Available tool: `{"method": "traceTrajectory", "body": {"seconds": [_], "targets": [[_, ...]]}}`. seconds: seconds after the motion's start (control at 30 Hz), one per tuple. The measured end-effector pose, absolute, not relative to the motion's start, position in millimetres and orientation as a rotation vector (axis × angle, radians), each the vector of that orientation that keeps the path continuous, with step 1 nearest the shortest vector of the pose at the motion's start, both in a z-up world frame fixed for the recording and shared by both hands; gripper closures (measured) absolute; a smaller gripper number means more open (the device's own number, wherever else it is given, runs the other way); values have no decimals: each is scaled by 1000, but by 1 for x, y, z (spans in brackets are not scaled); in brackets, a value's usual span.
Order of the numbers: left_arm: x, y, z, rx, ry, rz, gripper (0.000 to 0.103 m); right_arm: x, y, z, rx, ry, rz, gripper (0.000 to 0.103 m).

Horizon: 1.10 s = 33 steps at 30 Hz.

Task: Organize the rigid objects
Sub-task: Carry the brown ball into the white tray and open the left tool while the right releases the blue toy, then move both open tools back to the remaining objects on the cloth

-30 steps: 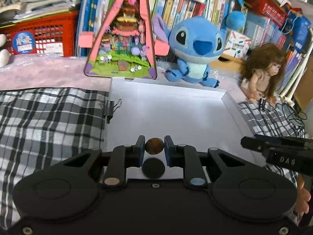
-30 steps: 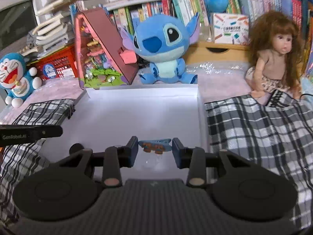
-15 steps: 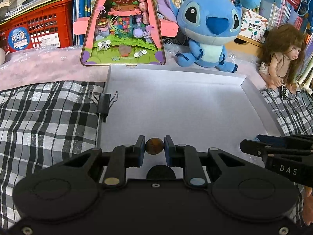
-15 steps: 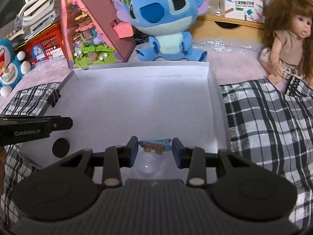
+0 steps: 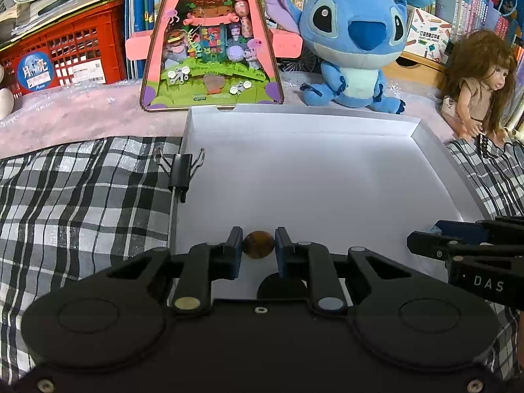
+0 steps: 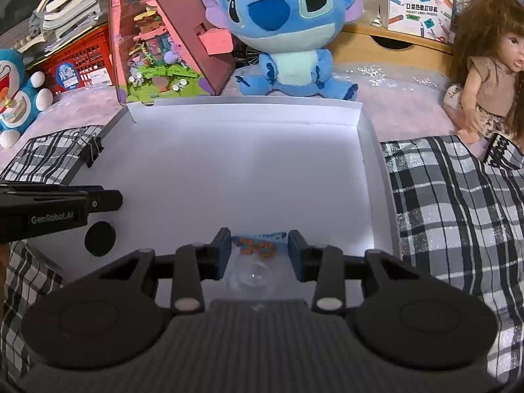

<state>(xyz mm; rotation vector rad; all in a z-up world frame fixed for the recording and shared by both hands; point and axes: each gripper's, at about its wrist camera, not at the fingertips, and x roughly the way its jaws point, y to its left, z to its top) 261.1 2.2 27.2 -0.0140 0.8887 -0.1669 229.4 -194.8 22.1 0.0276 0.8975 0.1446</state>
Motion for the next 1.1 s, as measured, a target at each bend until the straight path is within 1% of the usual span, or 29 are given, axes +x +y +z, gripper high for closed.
{"method": "traceTrajectory", "body": {"seconds": [0.03, 0.07, 0.1, 0.13, 0.17, 0.2, 0.23, 0.3, 0.33, 0.4, 0.47, 0.67, 0.83, 1.03, 1.1], "targets": [[260, 2, 28, -12, 884, -165, 83, 229, -195, 22, 32, 895, 148, 53], [258, 2, 29, -8, 875, -163, 81, 228, -196, 22, 36, 891, 150, 53], [257, 2, 31, -5, 866, -162, 76, 227, -197, 23, 41, 885, 150, 46], [254, 3, 33, -1, 854, -163, 72, 226, -198, 23, 43, 880, 149, 44], [252, 3, 35, 3, 842, -163, 64, 225, -198, 24, 45, 876, 153, 43], [249, 3, 38, 7, 827, -165, 59, 223, -199, 25, 46, 871, 155, 42], [246, 3, 41, 12, 810, -169, 57, 222, -199, 26, 45, 865, 155, 39], [237, 2, 48, 26, 771, -173, 44, 217, -200, 29, 37, 847, 157, 36], [232, 3, 51, 34, 752, -175, 41, 214, -200, 31, 34, 835, 160, 35], [222, 3, 56, 51, 716, -179, 28, 207, -201, 36, 24, 805, 169, 31], [211, 3, 61, 65, 684, -183, 23, 199, -201, 40, 10, 777, 171, 29], [175, 5, 69, 71, 620, -197, 19, 167, -201, 47, -35, 690, 169, 25], [143, 5, 67, 82, 589, -207, 19, 138, -202, 49, -50, 621, 150, 22], [108, 7, 61, 61, 569, -240, 19, 104, -202, 47, -65, 566, 126, 21], [98, 8, 59, 65, 567, -245, 21, 90, -201, 46, -75, 543, 108, 21]]}}
